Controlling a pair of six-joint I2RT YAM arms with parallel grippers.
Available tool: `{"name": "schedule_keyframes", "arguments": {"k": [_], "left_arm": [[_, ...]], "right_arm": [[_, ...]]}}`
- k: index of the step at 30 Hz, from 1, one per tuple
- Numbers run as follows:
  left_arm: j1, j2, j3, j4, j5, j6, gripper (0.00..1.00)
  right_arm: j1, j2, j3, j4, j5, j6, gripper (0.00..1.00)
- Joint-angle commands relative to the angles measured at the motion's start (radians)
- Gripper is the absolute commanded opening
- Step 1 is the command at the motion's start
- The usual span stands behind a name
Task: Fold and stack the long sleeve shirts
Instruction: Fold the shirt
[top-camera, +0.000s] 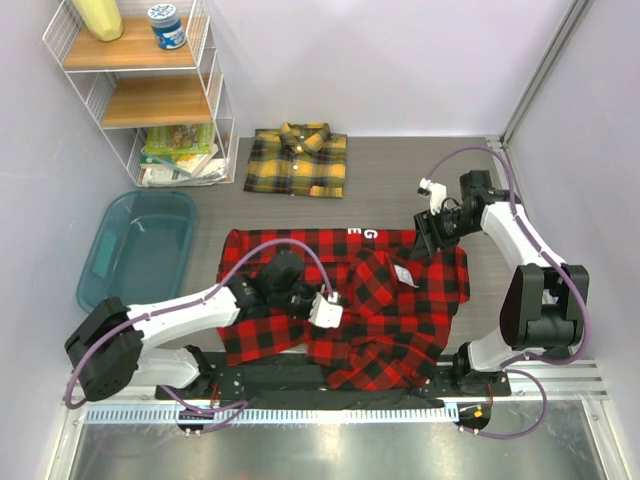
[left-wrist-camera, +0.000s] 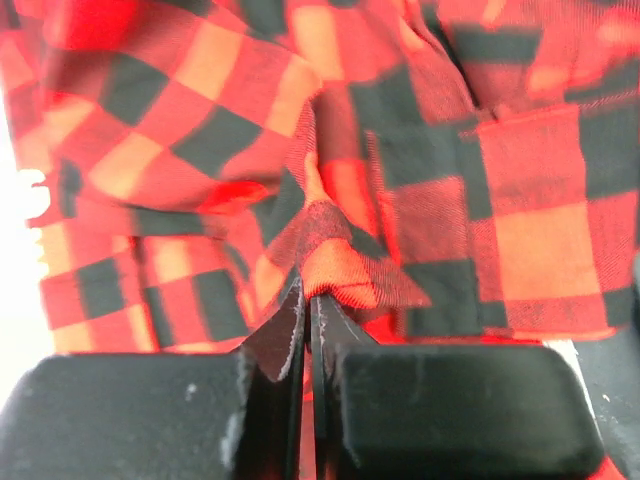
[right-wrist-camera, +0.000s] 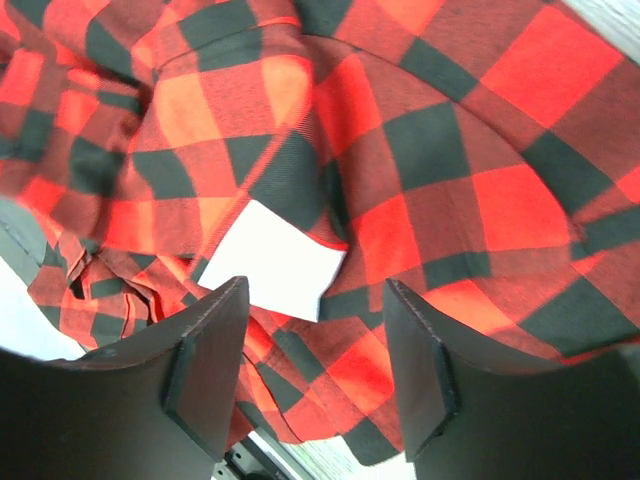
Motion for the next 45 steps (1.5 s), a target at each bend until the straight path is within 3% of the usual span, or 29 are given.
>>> {"name": "schedule_keyframes", "arguments": {"k": [1,5,6,9,22,28,33,38,45], "left_arm": [[-0.004,-0.065,0.223,-0.207,0.034,-0.120,0.00],[-0.006,-0.146,0.413,-0.534,0.159,-0.030,0.00],[-0.004,-0.157,0.450,-0.684,0.190,0.007,0.00],[-0.006,-0.207,0.565,-0.841,0.211,0.044,0.00],[-0.053,-0.241,0.693,-1.079,0.292,0.039,0.00],[-0.136,-0.232,0.662,-1.030,0.263,-0.042,0.02],[-0.139,-0.211,0.593,-0.813,0.035,-0.236,0.00],[-0.124,-0.166,0.549,-0.687,-0.156,-0.290,0.00],[-0.060,-0.151,0.553,-0.630,-0.108,-0.271,0.00]], "right_arm": [[-0.041,0.001,0.059,0.000,0.004,0.001,0.63],[-0.076,0.004,0.094,0.016,0.013,0.035,0.65],[-0.090,0.003,0.102,0.020,0.007,0.042,0.65],[-0.104,0.007,0.137,0.036,0.004,0.073,0.66],[-0.102,0.122,0.122,0.181,0.062,0.174,0.59],[-0.095,0.198,0.082,0.223,0.131,0.170,0.52],[-0.092,0.263,0.076,0.264,0.202,0.165,0.50],[-0.090,0.339,0.119,0.306,0.283,0.173,0.47],[-0.090,0.290,0.202,0.297,0.227,0.107,0.50]]}}
